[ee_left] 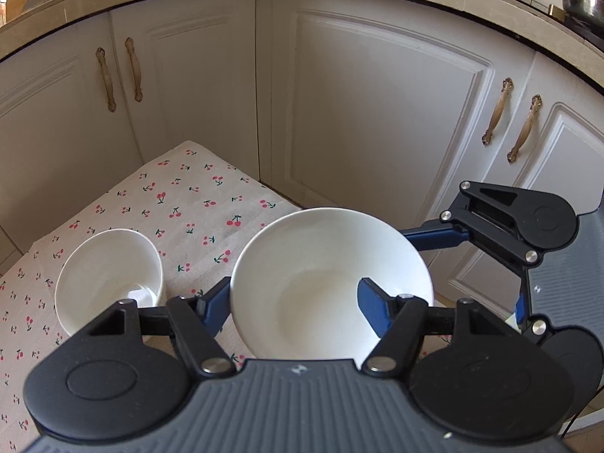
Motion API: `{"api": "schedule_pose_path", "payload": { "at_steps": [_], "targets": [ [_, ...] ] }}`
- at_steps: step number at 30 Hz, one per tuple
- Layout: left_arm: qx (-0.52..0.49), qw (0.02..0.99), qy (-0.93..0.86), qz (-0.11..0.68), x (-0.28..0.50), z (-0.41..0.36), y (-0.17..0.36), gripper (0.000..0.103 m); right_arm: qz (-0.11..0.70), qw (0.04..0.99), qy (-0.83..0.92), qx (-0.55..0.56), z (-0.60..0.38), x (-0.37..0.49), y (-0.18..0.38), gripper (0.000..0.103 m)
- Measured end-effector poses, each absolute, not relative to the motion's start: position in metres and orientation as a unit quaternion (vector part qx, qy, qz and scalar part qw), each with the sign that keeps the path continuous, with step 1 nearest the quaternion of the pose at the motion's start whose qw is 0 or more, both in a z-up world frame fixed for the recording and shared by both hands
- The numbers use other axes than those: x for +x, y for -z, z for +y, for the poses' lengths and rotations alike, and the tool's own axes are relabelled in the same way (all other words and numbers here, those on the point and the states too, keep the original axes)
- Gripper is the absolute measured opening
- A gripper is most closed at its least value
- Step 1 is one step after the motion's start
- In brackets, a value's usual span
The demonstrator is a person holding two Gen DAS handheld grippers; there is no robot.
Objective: Organize plates and bowls
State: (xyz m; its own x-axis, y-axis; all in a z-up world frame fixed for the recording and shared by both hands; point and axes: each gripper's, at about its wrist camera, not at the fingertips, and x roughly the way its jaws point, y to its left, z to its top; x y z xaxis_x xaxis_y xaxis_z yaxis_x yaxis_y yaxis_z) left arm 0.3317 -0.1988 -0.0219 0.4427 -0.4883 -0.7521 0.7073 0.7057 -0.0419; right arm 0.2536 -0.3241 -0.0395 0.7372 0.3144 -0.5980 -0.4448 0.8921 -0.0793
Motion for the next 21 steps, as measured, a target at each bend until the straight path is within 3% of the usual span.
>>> {"api": "schedule_pose_path", "payload": {
  "at_steps": [21],
  "targets": [
    [0.124,0.849,0.344,0.381,0.222,-0.127,-0.003,0.069,0.279,0.921,-0.240,-0.125,-0.267,0.145,0.005,0.094]
  ]
}}
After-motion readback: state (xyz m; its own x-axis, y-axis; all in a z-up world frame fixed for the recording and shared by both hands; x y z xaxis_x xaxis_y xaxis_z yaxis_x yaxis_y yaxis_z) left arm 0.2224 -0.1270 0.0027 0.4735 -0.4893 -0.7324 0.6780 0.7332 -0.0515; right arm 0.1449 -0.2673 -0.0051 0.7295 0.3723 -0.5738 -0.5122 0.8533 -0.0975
